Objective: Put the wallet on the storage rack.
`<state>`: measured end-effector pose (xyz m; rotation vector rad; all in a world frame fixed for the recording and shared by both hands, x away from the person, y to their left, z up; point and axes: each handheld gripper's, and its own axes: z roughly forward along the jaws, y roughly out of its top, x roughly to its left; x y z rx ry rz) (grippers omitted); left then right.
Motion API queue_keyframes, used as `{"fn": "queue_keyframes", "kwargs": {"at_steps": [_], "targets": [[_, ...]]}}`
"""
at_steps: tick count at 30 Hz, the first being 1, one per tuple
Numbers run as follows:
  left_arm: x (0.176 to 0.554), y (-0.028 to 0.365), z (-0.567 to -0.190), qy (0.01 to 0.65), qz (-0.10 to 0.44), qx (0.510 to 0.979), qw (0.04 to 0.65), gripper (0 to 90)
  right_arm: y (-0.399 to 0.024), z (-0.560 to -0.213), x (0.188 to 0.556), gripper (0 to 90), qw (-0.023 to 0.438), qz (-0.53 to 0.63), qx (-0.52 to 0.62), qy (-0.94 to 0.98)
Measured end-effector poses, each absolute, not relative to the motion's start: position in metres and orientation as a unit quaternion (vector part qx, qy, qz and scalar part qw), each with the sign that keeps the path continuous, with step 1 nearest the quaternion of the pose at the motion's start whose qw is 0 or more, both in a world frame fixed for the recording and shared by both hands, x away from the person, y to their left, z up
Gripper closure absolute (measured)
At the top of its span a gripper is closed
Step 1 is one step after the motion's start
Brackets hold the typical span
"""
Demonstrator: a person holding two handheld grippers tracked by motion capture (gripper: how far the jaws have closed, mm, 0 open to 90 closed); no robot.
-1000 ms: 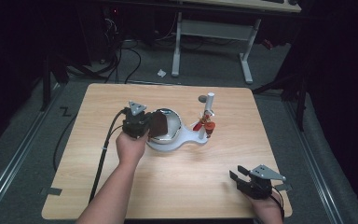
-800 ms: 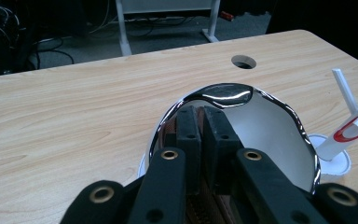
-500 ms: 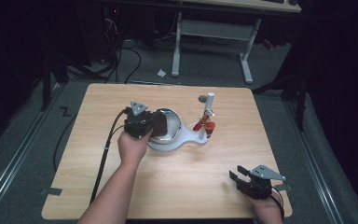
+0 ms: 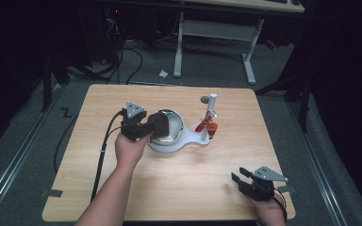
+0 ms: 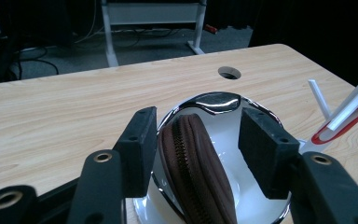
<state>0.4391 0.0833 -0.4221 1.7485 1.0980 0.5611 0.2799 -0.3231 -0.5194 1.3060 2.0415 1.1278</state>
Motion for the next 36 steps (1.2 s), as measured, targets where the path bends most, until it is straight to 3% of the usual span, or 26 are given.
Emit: {"fn": "queue_keyframes", "kwargs": {"at_steps": [22, 36], "targets": [[0.41, 0.121, -0.422, 0.426, 0.205, 0.723, 0.503, 31.4, -0.322, -0.521, 0.28, 54.9, 0.232, 0.408, 0.475, 0.745], [0.387, 0.153, -0.464, 0.434, 0.18, 0.741, 0.48, 28.7, -0.32, -0.522, 0.281, 54.5, 0.229, 0.408, 0.473, 0.747]]}}
